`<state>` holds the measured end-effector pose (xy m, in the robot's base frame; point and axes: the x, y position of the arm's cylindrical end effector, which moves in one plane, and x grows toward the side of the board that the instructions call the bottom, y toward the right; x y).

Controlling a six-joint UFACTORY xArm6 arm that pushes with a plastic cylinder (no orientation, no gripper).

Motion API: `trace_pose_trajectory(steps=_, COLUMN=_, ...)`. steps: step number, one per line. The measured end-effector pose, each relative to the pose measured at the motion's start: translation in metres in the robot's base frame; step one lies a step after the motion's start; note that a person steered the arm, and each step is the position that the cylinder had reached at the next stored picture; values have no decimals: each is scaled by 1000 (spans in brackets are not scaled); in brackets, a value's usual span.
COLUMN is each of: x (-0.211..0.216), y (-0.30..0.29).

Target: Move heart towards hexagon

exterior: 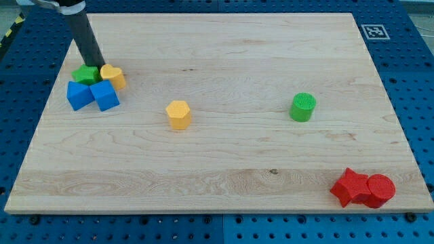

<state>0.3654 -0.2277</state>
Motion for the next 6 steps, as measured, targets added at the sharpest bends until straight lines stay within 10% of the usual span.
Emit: trace_pose_trajectory(steps=6, x=32, y=54)
